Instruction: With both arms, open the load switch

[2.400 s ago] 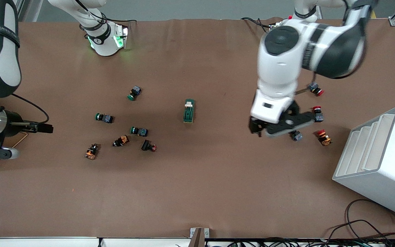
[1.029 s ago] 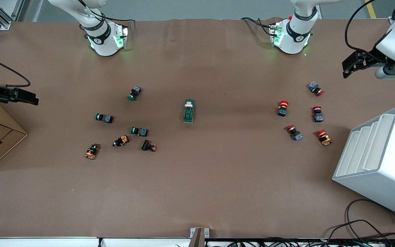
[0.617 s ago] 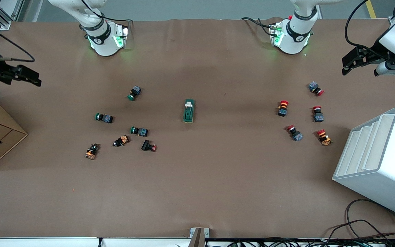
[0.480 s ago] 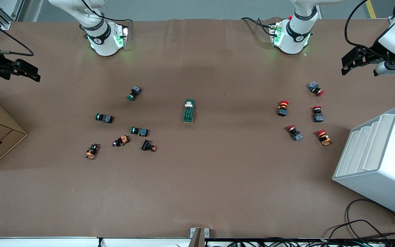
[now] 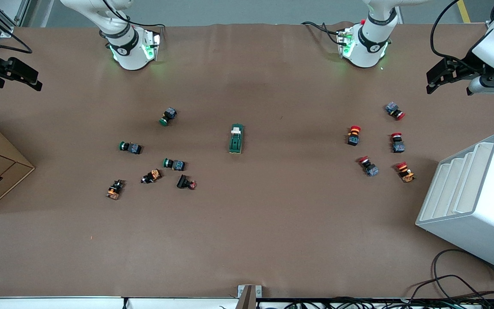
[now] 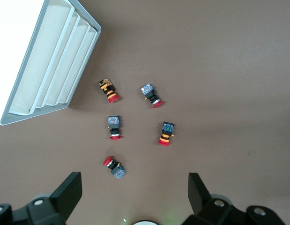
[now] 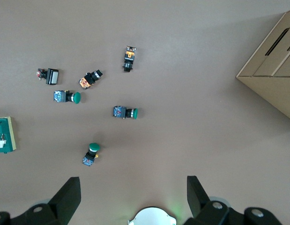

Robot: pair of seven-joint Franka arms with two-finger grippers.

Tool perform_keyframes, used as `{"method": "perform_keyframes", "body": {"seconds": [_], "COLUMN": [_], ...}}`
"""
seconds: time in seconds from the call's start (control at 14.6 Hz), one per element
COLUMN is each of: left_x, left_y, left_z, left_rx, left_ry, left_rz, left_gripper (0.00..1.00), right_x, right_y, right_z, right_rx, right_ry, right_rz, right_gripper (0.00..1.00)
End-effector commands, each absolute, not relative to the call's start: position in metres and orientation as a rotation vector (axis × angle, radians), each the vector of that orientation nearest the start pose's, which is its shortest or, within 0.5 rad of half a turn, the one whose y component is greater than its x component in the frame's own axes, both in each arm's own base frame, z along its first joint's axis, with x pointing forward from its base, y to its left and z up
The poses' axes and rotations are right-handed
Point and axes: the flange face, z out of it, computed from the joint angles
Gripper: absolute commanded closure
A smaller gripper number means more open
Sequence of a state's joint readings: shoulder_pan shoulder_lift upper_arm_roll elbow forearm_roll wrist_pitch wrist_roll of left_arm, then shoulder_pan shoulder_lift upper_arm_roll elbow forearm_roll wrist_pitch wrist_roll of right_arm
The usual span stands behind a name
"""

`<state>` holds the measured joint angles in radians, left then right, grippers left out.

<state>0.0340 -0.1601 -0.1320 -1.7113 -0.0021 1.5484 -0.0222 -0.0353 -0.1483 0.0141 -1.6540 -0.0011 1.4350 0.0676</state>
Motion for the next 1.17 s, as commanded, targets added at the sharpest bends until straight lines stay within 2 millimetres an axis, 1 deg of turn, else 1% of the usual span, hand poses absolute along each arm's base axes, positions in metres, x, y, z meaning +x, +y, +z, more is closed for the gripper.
{"method": "perform_keyframes", "body": {"seconds": [0.0, 0.27, 0.48, 0.62, 0.82, 1.1], "left_x": [0.494, 0.497, 0.498, 0.5, 0.501, 0.51], "left_y": [-0.054, -0.054, -0.054, -0.054, -0.051, -0.054], "left_z": [0.644, 0.644, 0.652, 0.651, 0.655, 0.659], "left_rx": [-3.135, -3.136, -3.137, -3.138, -3.133, -3.135], "left_ry": [0.142, 0.14, 0.145, 0.146, 0.138, 0.139], "left_rz": [-0.001, -0.013, -0.041, -0.034, -0.044, -0.04], "left_gripper": [0.0, 0.0, 0.0, 0.0, 0.0, 0.0], "right_x": [0.488, 0.487, 0.487, 0.488, 0.487, 0.486], "right_y": [-0.009, -0.007, -0.007, -0.007, -0.004, -0.003], "right_z": [0.651, 0.65, 0.65, 0.652, 0.652, 0.652], "right_rx": [-3.126, -3.115, -3.114, -3.115, -3.124, -3.127], "right_ry": [0.118, 0.117, 0.109, 0.033, 0.008, -0.014], "right_rz": [0.07, 0.082, 0.082, 0.069, 0.076, 0.086], "right_gripper": [0.0, 0.0, 0.0, 0.0, 0.0, 0.0]}}
